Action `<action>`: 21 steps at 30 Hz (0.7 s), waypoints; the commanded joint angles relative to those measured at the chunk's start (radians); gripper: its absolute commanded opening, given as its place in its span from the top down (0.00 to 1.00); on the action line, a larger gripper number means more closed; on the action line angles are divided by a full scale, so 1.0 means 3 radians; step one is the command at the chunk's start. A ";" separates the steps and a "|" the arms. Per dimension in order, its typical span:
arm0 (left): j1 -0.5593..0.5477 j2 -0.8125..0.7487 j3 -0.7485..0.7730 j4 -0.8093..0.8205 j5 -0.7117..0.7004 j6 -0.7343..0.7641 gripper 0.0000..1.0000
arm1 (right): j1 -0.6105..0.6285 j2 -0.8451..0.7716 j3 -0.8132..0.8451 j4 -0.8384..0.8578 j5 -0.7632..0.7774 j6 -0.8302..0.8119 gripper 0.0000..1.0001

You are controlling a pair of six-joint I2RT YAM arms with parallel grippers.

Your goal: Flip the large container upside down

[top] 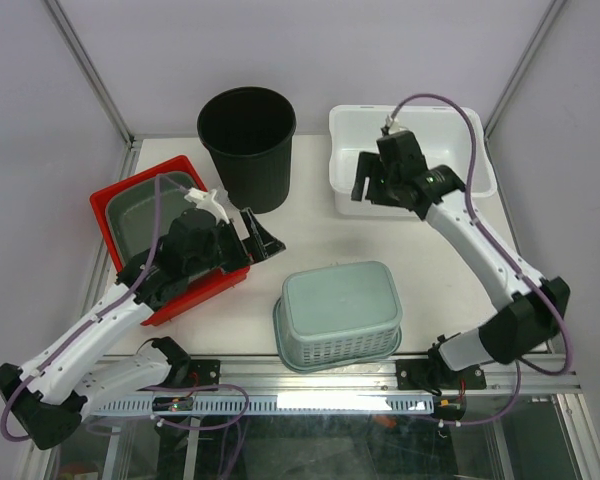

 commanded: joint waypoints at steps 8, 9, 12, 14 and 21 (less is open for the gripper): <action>-0.0009 -0.0453 0.0360 -0.0276 -0.0955 -0.0078 0.01 | -0.0016 0.1845 0.2054 -0.0125 0.0521 -0.0131 0.25; -0.0007 -0.0472 0.0353 -0.0288 -0.0964 -0.0078 0.01 | -0.0024 0.1987 0.2338 -0.0233 0.0537 -0.0130 0.25; -0.0006 -0.0530 0.0321 -0.0313 -0.0991 -0.0129 0.01 | -0.0043 0.2623 0.3121 -0.0489 0.0526 -0.0132 0.25; -0.0010 -0.0574 0.0287 -0.0314 -0.1004 -0.0209 0.01 | -0.0064 0.2863 0.3429 -0.0464 0.0572 -0.0108 0.25; -0.0007 -0.0606 0.0254 -0.0311 -0.0943 -0.0246 0.01 | -0.0227 0.3030 0.3194 0.0017 0.0426 0.0018 0.39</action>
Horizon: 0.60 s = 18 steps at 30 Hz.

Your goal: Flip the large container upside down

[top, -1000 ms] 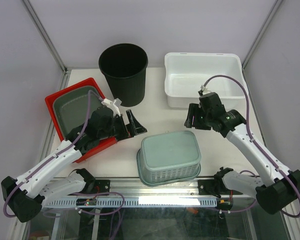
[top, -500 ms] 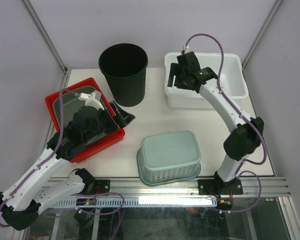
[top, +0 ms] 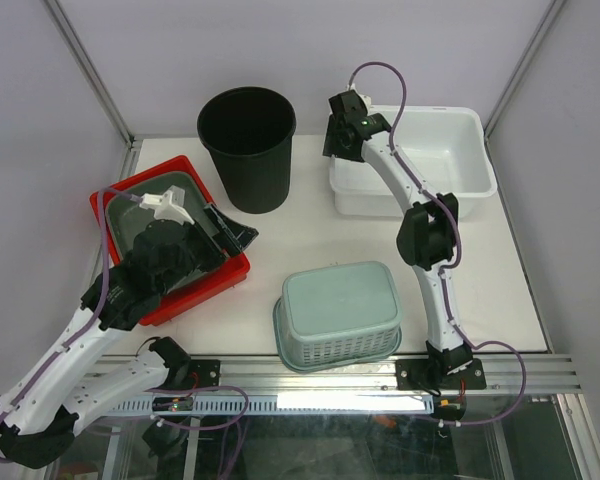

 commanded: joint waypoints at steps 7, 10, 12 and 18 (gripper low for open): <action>-0.0006 0.0033 0.0007 0.0091 -0.0071 -0.0042 0.01 | -0.0114 -0.0099 0.0055 0.0389 -0.0428 -0.0029 0.61; -0.0008 0.0075 -0.0007 0.0125 -0.0061 -0.0025 0.01 | -0.0113 -0.0126 -0.0001 0.0434 -0.0413 -0.0045 0.54; -0.0005 0.0081 -0.0014 0.0151 -0.0031 -0.0022 0.01 | -0.0118 -0.0073 -0.0004 0.0416 -0.0366 -0.0050 0.51; -0.0011 0.0132 0.0071 0.0200 0.0087 0.0075 0.01 | -0.0123 0.0207 0.0118 0.0434 -0.0409 -0.0039 0.52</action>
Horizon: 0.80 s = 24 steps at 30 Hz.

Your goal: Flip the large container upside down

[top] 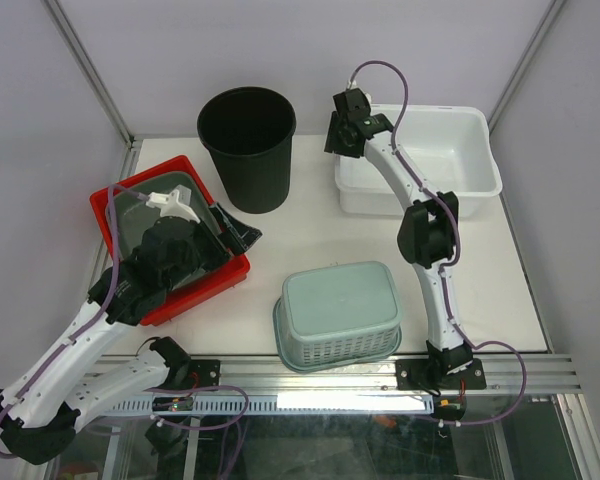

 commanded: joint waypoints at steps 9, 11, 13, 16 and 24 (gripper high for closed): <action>-0.0008 -0.0011 0.0018 0.0217 0.0080 0.0085 0.01 | -0.0015 -0.0210 0.0149 0.0181 -0.0285 0.0045 1.00; -0.0011 -0.0012 0.0000 0.0220 0.0073 0.0087 0.01 | -0.0016 -0.0479 0.0092 0.0243 -0.0368 0.0100 1.00; -0.0009 -0.0007 -0.0004 0.0223 0.0059 0.0101 0.01 | -0.0024 -0.0716 0.0094 0.0273 -0.0516 0.0212 1.00; -0.0009 0.0001 0.0017 0.0228 0.0028 0.0110 0.01 | -0.0039 -0.1069 0.0012 0.0459 -0.0884 0.0556 1.00; -0.0011 -0.0076 0.0007 0.0224 -0.0008 0.0190 0.01 | -0.0061 -0.1904 -0.0988 0.1872 -0.1944 0.1827 1.00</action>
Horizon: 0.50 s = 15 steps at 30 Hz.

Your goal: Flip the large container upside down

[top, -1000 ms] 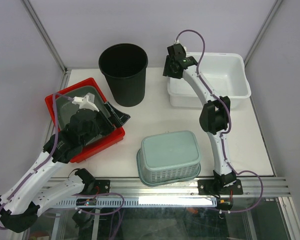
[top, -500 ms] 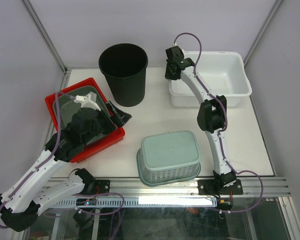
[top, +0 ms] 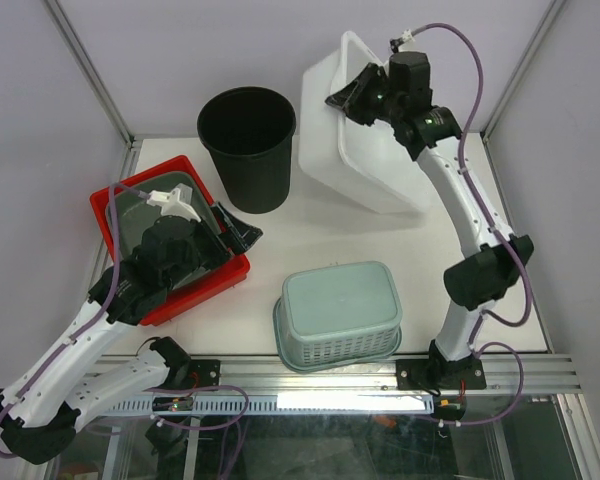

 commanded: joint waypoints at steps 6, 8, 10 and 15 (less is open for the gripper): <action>-0.0010 -0.0211 -0.0060 0.0149 -0.0022 0.0079 0.01 | -0.0016 -0.0557 -0.0546 0.2173 -0.1170 0.1617 1.00; -0.0011 -0.0218 -0.0057 0.0149 -0.0013 0.0078 0.01 | -0.0057 -0.0583 -0.0670 0.2449 -0.1239 0.1858 1.00; -0.0010 -0.0218 -0.0053 0.0149 -0.0007 0.0084 0.01 | -0.0112 -0.0630 -0.0909 0.2728 -0.1314 0.2065 1.00; -0.0012 -0.0222 -0.0049 0.0146 0.0008 0.0118 0.01 | -0.0366 -0.0772 -0.1518 0.3398 -0.1482 0.2633 1.00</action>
